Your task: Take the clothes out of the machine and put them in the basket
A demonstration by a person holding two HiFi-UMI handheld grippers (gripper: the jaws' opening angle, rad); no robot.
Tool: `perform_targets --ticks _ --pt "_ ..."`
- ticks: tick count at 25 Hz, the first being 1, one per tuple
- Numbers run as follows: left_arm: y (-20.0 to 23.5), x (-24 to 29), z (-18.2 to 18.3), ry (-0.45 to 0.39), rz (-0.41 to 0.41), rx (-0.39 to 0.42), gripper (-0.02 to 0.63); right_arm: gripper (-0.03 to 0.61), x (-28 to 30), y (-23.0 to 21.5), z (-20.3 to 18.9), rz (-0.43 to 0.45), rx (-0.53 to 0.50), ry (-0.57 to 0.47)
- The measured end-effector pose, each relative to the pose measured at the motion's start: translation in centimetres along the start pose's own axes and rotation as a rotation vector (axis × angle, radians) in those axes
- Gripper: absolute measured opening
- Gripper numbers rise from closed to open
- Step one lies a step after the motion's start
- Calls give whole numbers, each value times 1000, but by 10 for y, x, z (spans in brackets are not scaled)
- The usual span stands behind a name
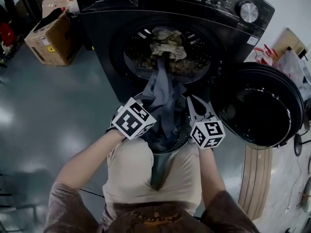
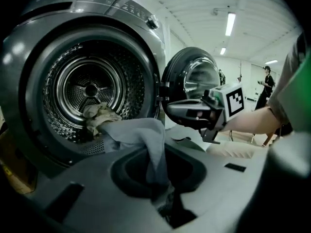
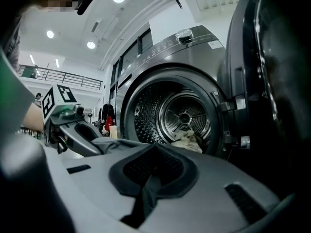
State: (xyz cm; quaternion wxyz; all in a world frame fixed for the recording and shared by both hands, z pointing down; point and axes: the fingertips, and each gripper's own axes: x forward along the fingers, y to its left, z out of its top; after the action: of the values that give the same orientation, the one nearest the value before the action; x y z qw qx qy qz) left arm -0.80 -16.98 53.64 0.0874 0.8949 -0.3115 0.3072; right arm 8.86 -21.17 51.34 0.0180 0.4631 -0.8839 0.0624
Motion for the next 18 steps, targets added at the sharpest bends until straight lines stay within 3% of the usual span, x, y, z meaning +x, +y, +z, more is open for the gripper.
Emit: perform_targets --ticks 3,7,18 --pt "-5 -5 -1 -1 -10 7 71 -3 3 3 -1 6 1 2" --pt "8 -4 3 -27 44 -11 200 -3 4 6 1 10 0 -1" --pt "39 19 8 -88 117 -12 210 -3 19 3 -2 11 -4 -19"
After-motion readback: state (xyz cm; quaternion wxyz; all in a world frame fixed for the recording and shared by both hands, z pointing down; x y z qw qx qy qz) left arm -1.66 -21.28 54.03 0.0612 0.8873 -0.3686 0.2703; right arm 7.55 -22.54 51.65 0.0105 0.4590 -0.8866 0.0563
